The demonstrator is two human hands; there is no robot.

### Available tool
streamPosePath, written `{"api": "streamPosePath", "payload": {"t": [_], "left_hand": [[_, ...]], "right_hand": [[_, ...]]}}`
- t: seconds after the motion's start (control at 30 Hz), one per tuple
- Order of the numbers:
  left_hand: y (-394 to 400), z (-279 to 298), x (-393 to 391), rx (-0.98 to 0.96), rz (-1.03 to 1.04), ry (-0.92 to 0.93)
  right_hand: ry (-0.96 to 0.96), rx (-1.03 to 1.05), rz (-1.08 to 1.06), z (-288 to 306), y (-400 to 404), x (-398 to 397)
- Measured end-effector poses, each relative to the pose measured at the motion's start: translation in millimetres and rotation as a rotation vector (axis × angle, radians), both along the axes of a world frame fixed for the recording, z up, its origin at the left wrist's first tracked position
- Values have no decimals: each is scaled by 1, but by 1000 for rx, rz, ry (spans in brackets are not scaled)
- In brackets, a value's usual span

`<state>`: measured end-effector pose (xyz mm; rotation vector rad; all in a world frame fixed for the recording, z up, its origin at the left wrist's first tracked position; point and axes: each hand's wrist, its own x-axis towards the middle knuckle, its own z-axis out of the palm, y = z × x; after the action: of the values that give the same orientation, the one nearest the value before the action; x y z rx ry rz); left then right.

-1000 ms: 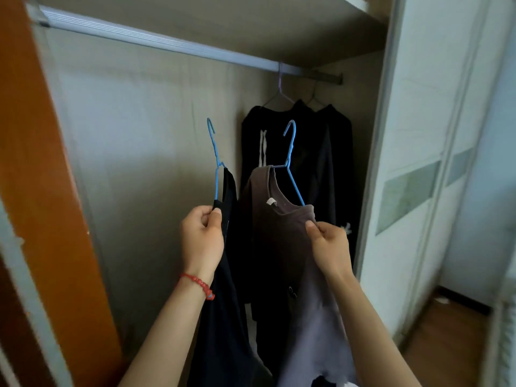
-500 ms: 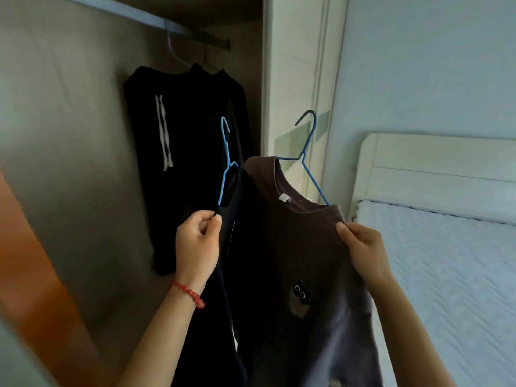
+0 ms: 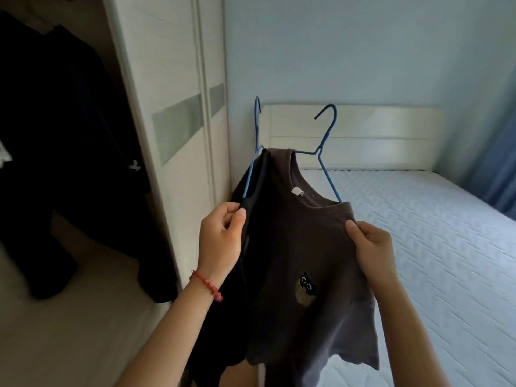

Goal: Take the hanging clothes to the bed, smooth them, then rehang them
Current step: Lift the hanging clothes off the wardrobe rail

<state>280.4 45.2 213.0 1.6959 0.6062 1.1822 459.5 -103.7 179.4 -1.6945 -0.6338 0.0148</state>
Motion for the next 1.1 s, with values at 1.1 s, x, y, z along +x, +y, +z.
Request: {"api": "streamPosePath", "payload": {"t": [1.1], "left_hand": [[-7, -257, 21, -296, -491, 1077]], "right_hand": [[528, -835, -30, -225, -12, -21]]}}
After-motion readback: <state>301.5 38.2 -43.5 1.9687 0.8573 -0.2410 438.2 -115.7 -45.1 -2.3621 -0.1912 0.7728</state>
